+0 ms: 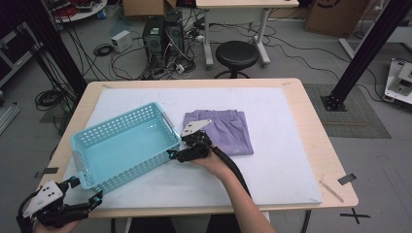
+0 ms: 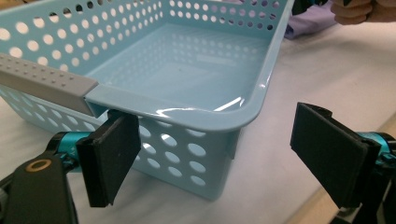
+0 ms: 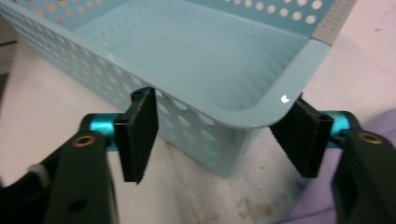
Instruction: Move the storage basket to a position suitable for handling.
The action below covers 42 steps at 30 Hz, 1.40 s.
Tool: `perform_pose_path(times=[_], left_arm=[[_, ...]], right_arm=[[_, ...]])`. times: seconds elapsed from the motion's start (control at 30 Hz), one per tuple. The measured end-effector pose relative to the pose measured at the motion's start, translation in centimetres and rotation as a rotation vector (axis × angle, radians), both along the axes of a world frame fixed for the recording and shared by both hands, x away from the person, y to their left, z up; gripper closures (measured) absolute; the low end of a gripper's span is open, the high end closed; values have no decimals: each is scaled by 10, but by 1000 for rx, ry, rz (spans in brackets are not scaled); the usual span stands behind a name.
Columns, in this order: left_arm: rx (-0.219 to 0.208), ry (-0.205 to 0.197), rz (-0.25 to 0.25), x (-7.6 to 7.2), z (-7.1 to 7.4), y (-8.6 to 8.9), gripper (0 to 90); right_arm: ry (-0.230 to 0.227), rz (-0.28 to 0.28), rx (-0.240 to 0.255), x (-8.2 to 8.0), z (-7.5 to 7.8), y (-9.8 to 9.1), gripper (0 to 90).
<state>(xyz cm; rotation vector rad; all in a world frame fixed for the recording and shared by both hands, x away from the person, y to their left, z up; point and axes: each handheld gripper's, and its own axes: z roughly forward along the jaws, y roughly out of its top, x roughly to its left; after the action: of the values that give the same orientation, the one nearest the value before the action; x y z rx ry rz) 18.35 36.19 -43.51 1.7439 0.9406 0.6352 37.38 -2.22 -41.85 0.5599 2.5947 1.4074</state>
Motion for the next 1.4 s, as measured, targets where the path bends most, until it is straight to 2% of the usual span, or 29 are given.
perform_pose_path(times=[0.13, 0.23, 0.33, 0.4, 0.5, 0.53, 0.57, 0.6, 0.63, 0.67, 0.8, 0.83, 0.87, 0.9, 0.93, 0.97, 1.0, 1.03, 1.07, 1.1, 1.17, 1.23, 1.4], left_arm=[[7, -22, 19, 5, 4, -4, 161], [-4, -30, 31, 10, 7, -7, 162], [-16, -34, 36, 15, 8, -11, 162], [-9, -35, 38, 21, 8, -15, 162], [-24, -33, 36, 34, 9, -22, 162], [-31, -35, 28, 43, 10, -28, 162], [-31, -35, 28, 43, 10, -28, 162], [-38, -42, 17, 54, 11, -35, 162], [-38, -42, 17, 54, 11, -35, 162], [-36, -43, 9, 66, 13, -43, 162], [-51, -54, -1, 94, 14, -62, 162], [-51, -54, -1, 94, 14, -62, 162], [-54, -58, 2, 101, 15, -68, 162], [-51, -62, 2, 108, 16, -74, 162], [-36, -67, 5, 121, 17, -87, 162], [-36, -67, 5, 121, 17, -87, 163], [-6, -72, 7, 134, 17, -100, 163], [-6, -72, 7, 134, 17, -100, 163], [6, -77, 10, 141, 18, -106, 171], [8, -78, 16, 147, 18, -112, 171], [-3, -73, 19, 161, 19, -124, 187], [-16, -69, 28, 170, 19, -134, 195], [-11, -18, 1, 204, 22, -162, 176]], right_arm=[[-24, -31, 29, 1, 9, -1, 371], [-28, -45, 36, 3, 16, -2, 370], [-57, -61, 44, 7, 27, -6, 371], [-64, -65, 43, 8, 30, -8, 371], [-85, -91, 36, 13, 40, -18, 370], [-89, -100, 39, 14, 43, -21, 370], [-97, -112, 49, 15, 45, -25, 370], [-104, -120, 60, 16, 47, -30, 370], [-104, -120, 60, 16, 47, -30, 370], [-103, -144, 58, 19, 49, -40, 370], [-101, -191, 30, 27, 51, -62, 371], [-101, -191, 30, 27, 51, -62, 371], [-103, -221, 36, 30, 52, -73, 370], [-104, -236, 35, 31, 53, -80, 371], [-103, -248, 33, 33, 54, -85, 371], [-103, -248, 33, 33, 54, -85, 371], [-108, -269, 11, 36, 54, -97, 373], [-108, -269, 11, 36, 54, -97, 373], [-107, -292, -5, 39, 54, -107, 373], [-107, -292, -5, 39, 54, -107, 373], [-97, -338, -8, 44, 52, -124, 373], [-93, -346, -6, 44, 52, -128, 373], [-53, -437, -7, 54, 46, -154, 372]])
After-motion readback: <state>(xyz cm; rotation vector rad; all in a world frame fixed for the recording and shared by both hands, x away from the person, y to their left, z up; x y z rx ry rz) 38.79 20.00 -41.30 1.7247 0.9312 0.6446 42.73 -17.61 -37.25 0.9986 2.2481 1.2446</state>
